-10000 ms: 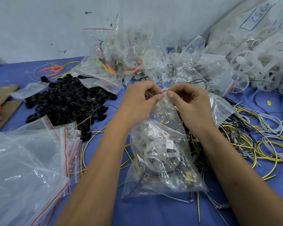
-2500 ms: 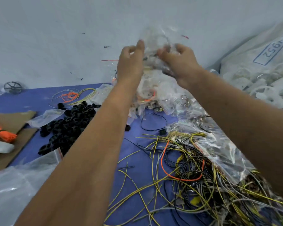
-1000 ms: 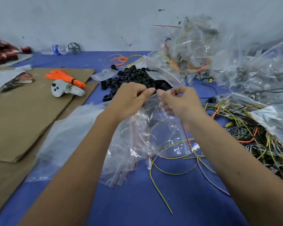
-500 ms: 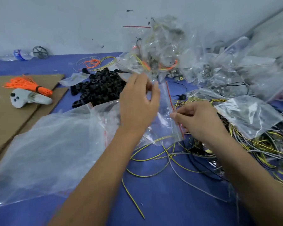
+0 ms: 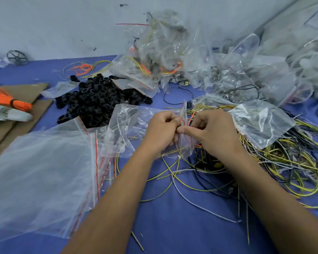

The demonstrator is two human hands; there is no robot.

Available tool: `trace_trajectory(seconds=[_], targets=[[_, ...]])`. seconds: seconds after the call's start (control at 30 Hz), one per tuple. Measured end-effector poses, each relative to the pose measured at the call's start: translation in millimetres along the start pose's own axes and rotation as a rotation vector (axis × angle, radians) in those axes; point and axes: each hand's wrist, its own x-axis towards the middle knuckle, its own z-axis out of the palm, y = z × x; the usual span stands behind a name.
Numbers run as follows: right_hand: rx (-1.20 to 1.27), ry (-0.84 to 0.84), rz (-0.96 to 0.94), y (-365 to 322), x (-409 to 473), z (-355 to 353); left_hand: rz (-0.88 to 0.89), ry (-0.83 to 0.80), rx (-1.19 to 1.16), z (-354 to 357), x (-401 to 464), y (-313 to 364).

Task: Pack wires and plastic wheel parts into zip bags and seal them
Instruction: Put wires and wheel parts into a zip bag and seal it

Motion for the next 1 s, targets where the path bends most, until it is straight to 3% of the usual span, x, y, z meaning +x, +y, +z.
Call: trace_trajectory(seconds=[0.53,0.63,0.77,0.9,1.0], targets=[[0.095,-0.012,-0.158,0.9,-3.8,2.6,-0.058,0.101,-0.028,-6.3,3.5,-2.0],[-0.086,0.098,-0.089,9.2,2.0,-1.6,-0.043,0.258,-0.102,-17.5,5.8,-1.1],[-0.246,0.113,0.018,11.9,11.6,-4.1,-0.026,0.521,-0.113,-32.1,9.0,-1.9],[-0.178,0.253,-0.017,-0.4,42.5,-2.2,0.070,0.515,0.034,-25.4,8.8,-5.6],[-0.572,-0.014,-0.040,4.8,73.4,3.3,0.128,0.465,0.165,-14.9,6.8,-7.0]])
